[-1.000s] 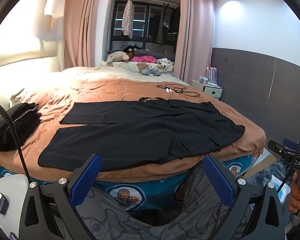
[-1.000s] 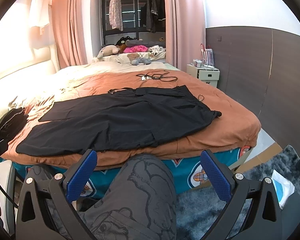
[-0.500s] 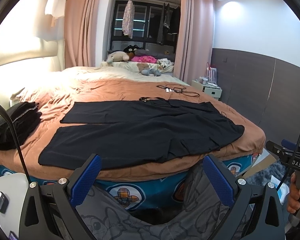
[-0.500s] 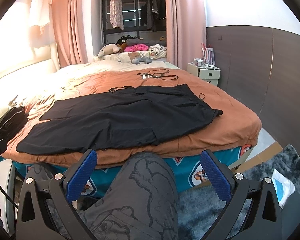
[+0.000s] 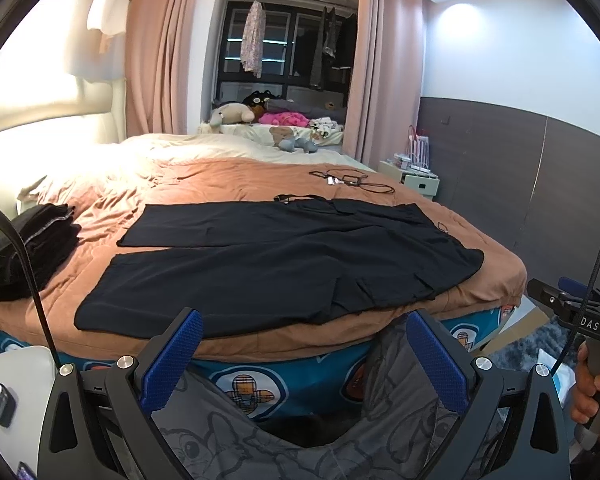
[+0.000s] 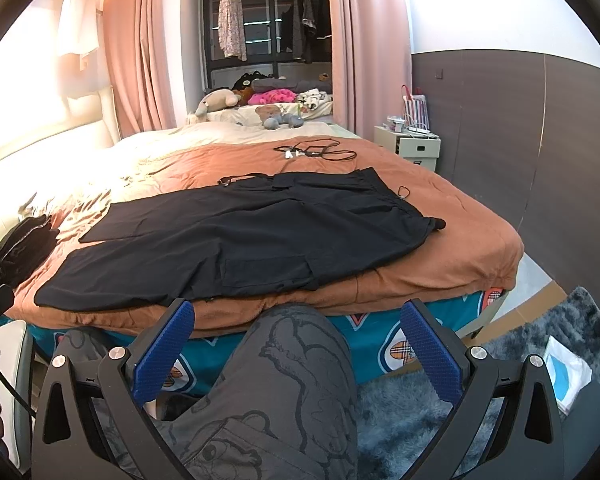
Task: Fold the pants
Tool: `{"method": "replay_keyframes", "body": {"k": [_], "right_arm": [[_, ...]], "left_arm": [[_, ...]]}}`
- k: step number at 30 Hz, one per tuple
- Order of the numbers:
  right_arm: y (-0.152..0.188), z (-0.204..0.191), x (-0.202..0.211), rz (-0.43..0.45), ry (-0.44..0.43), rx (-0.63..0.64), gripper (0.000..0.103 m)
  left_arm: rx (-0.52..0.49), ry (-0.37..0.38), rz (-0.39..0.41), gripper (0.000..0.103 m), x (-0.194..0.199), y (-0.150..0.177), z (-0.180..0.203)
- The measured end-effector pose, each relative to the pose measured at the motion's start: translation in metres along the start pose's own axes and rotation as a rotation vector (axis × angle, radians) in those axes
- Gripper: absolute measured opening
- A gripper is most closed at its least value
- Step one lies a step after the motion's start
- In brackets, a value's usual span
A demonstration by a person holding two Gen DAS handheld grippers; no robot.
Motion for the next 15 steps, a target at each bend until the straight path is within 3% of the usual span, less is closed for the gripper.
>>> {"method": "replay_keyframes", "body": {"k": [15], "right_arm": [[-0.0006, 0.0013, 0.0005, 0.005, -0.002, -0.005, 0.103]], "left_arm": [[0.005, 0.004, 0.003, 0.103, 0.0028, 0.0018, 0.0018]]}}
Point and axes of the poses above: each gripper's, at about its wrist camera, not at the fingertips, and x roughly against the way its jaws point, z to its right, y to its underside, the point moved 7 cm from there along -x, roughly the way its jaws point, and after that the axes turned 5 degrees about -z, right-handed, at the moved point
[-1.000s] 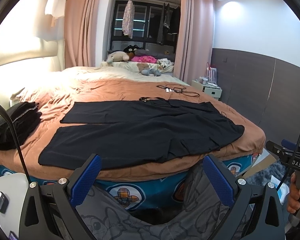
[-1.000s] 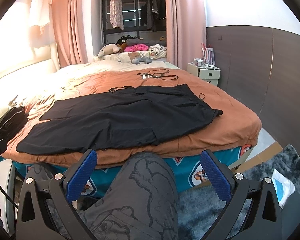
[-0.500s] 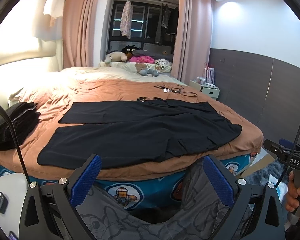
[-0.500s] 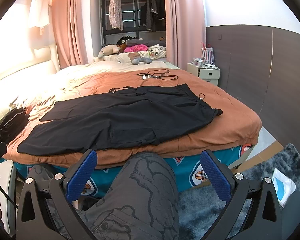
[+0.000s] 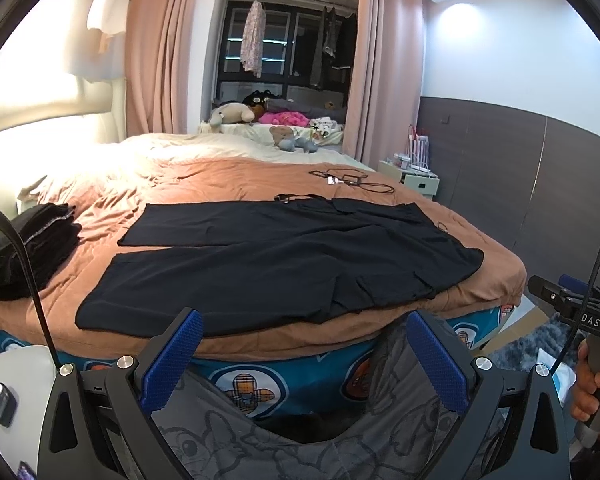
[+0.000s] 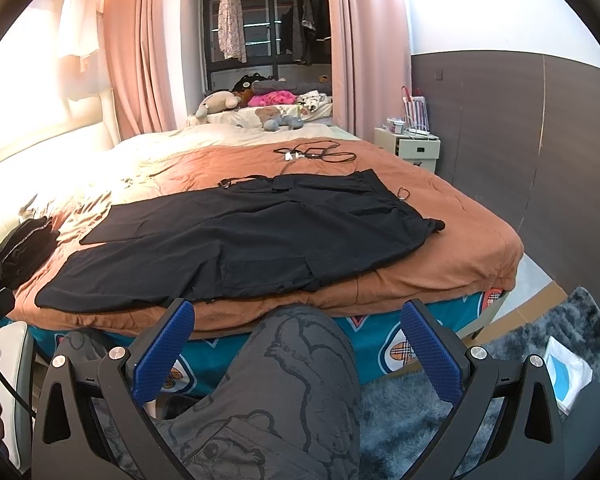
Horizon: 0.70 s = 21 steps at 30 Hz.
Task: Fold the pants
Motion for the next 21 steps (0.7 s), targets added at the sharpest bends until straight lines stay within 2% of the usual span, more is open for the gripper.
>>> {"method": "replay_keyframes", "body": {"k": [14, 21], "right_arm": [[-0.014, 0.005, 0.002, -0.006, -0.010, -0.021, 0.103], [-0.032, 0.014, -0.011, -0.012, -0.024, -0.039, 0.103]], "left_arm": [[0.035, 0.021, 0.007, 0.103, 0.003, -0.010, -0.010], [0.047, -0.017, 0.011, 0.103, 0.004, -0.026, -0.027]]}}
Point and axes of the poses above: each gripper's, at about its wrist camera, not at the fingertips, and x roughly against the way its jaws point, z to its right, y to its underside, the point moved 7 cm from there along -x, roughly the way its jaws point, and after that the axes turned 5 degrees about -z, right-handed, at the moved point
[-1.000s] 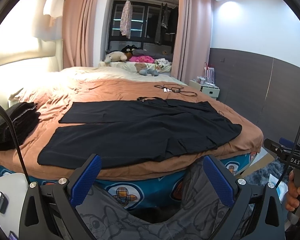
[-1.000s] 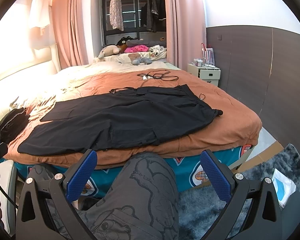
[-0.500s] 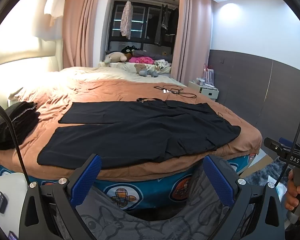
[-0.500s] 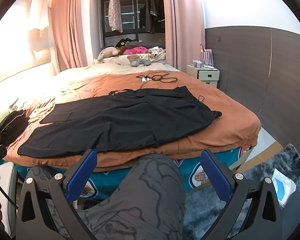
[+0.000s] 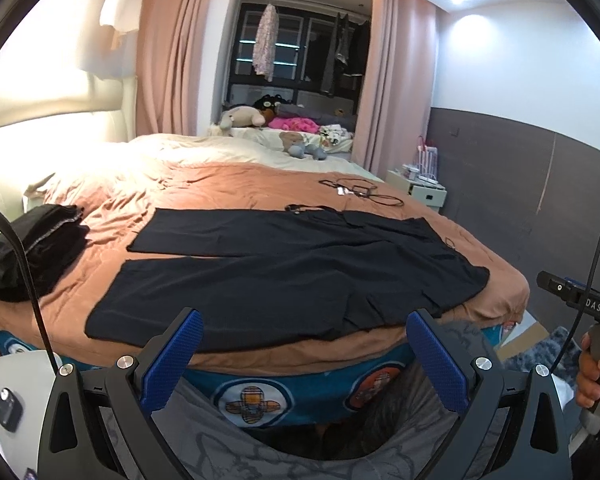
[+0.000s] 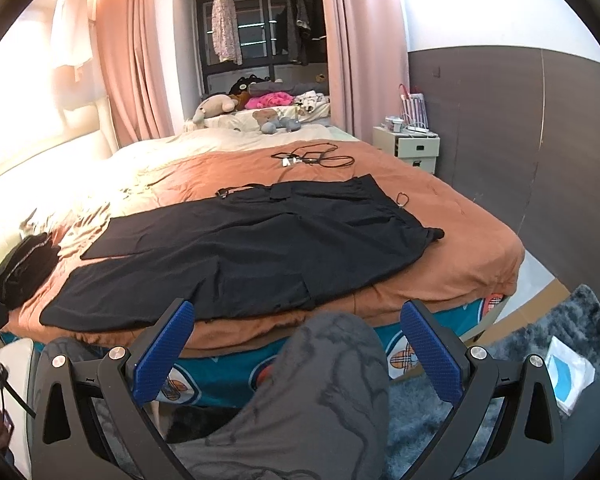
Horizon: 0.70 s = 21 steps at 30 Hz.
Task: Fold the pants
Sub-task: 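Lower both tools toward the black trousers' leg hems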
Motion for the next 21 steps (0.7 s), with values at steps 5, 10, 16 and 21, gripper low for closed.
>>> {"method": "replay_keyframes", "body": {"k": [5, 10, 16, 21], "right_arm": [[-0.028, 0.002, -0.014, 0.017, -0.020, 0.001, 0.103], [-0.043, 0.000, -0.035, 0.016, -0.039, 0.005, 0.103], [-0.050, 0.006, -0.060, -0.001, -0.038, -0.013, 0.103], [-0.058, 0.013, -0.076, -0.020, -0.001, -0.033, 0.103]], "left_arm": [[0.037, -0.041, -0.014, 0.103, 0.000, -0.016, -0.024], [0.081, -0.119, -0.024, 0.103, 0.002, -0.020, -0.060], [0.119, -0.179, -0.036, 0.103, -0.001, -0.022, -0.096], [0.154, -0.211, -0.039, 0.099, -0.013, -0.030, -0.121]]}}
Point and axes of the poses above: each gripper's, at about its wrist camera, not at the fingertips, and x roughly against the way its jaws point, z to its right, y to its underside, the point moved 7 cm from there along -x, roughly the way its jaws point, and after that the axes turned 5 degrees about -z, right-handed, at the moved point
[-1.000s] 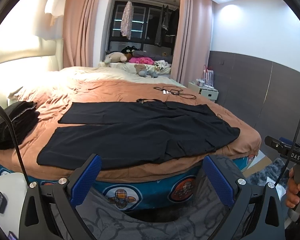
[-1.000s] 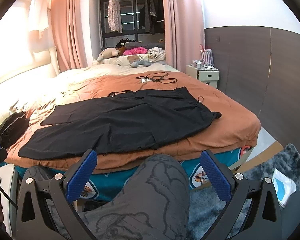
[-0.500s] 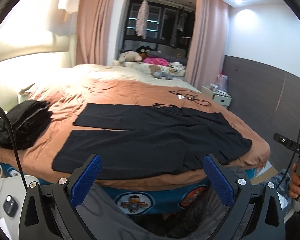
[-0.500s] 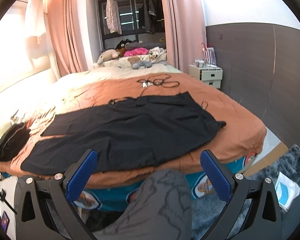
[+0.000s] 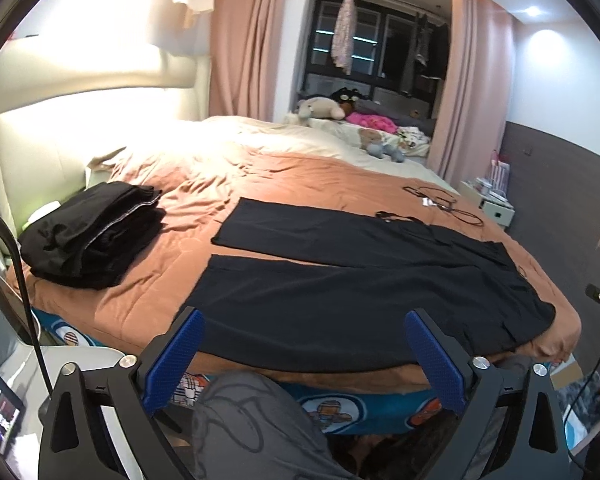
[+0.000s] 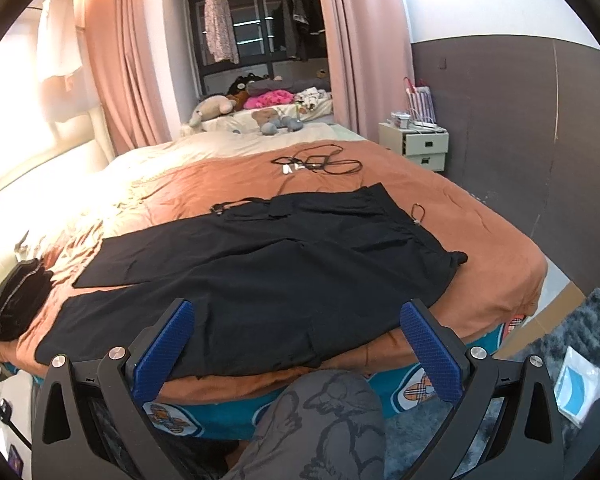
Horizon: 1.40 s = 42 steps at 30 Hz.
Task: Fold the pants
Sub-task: 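Lower both tools toward the black trousers' leg hems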
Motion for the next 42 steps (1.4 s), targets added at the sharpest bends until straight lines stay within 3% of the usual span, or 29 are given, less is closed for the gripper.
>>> {"method": "replay_keyframes", "body": {"k": [8, 16, 24, 27, 33, 39, 42], "right_arm": [[-0.007, 0.013, -0.041, -0.071, 0.047, -0.097, 0.103], [-0.016, 0.021, -0.071, -0.085, 0.019, -0.135, 0.103], [-0.003, 0.029, -0.107, -0.087, 0.102, -0.111, 0.103], [0.006, 0.023, -0.120, -0.130, 0.129, -0.099, 0.103], [0.002, 0.018, -0.136, -0.172, 0.105, -0.116, 0.103], [-0.007, 0.048, -0.144, -0.175, 0.098, -0.181, 0.103], [-0.005, 0.059, -0.150, -0.197, 0.113, -0.196, 0.103]], "left_arm": [[0.036, -0.066, -0.036, 0.098, -0.038, -0.004, -0.019], [0.141, -0.030, -0.122, 0.098, -0.090, 0.008, -0.034], [0.151, -0.136, -0.224, 0.098, -0.130, 0.028, -0.054], [0.121, -0.173, -0.244, 0.098, -0.142, 0.032, -0.066], [0.163, -0.215, -0.282, 0.098, -0.157, 0.045, -0.097], [0.189, -0.217, -0.324, 0.102, -0.169, 0.053, -0.111], [0.171, -0.276, -0.351, 0.102, -0.173, 0.058, -0.113]]}}
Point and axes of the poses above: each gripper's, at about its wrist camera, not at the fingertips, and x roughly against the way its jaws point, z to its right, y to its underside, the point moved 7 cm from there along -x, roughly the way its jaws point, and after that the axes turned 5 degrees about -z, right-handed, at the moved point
